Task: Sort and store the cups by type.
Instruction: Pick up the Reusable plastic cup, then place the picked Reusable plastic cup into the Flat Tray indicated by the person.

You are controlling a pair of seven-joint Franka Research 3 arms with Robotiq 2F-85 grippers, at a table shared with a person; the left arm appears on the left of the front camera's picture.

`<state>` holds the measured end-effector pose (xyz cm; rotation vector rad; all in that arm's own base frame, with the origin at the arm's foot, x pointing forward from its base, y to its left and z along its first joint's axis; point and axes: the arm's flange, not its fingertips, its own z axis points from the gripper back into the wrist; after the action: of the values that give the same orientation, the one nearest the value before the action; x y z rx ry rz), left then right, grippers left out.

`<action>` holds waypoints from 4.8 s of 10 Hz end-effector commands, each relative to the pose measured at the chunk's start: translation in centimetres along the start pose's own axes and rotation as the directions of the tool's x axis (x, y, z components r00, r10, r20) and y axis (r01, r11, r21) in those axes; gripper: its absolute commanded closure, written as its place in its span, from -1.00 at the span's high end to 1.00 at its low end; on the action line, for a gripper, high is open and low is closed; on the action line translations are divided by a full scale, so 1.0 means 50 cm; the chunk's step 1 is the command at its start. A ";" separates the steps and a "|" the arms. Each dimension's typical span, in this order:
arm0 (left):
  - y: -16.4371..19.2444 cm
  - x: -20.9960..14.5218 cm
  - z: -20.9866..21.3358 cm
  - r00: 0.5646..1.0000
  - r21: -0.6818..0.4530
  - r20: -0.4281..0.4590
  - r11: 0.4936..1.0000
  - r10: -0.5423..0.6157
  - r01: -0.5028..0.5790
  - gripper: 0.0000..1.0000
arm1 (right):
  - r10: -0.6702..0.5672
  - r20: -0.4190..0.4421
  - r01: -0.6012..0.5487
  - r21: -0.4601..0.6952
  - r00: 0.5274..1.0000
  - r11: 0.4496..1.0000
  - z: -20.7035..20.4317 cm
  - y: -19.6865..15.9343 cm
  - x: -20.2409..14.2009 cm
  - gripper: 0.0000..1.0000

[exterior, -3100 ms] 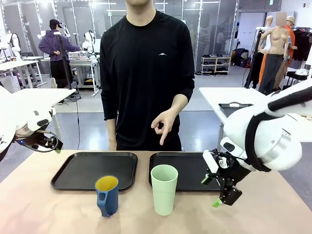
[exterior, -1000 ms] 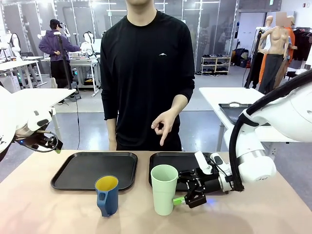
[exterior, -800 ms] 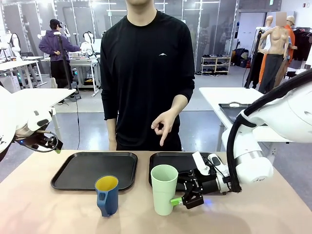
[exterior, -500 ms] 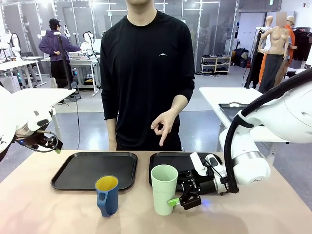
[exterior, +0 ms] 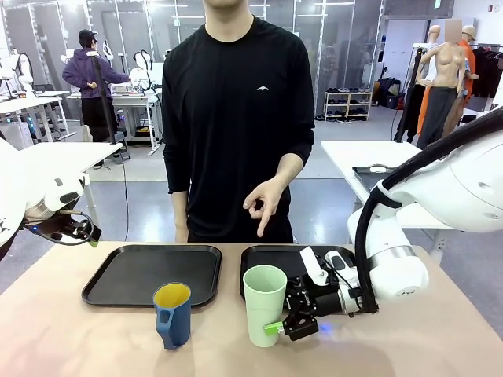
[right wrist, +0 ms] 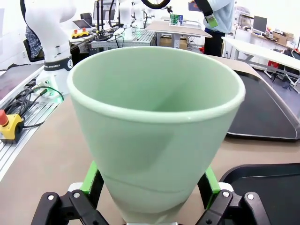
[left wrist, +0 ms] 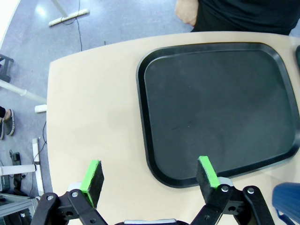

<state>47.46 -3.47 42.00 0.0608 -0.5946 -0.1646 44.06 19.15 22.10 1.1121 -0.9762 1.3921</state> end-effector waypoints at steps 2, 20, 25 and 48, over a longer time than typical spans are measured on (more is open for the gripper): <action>-0.001 0.001 0.001 1.000 0.001 0.001 1.000 0.000 0.000 1.00 | 0.015 0.021 -0.014 -0.011 1.000 1.000 -0.022 -0.014 -0.004 1.00; -0.001 0.001 0.001 1.000 0.001 0.001 1.000 0.000 0.000 1.00 | -0.001 -0.011 0.001 -0.002 1.000 1.000 0.011 0.041 0.140 0.07; -0.001 0.001 0.001 1.000 0.001 0.001 1.000 0.000 0.000 1.00 | 0.023 0.004 -0.023 -0.011 1.000 1.000 0.013 0.038 0.137 0.07; -0.001 0.001 0.001 1.000 0.001 0.001 1.000 0.000 0.000 1.00 | 0.034 -0.064 -0.038 -0.058 0.997 0.998 -0.056 -0.072 0.188 0.67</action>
<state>47.46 -3.48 42.00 0.0607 -0.5946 -0.1647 45.75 22.79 30.75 1.0133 -1.0150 1.4373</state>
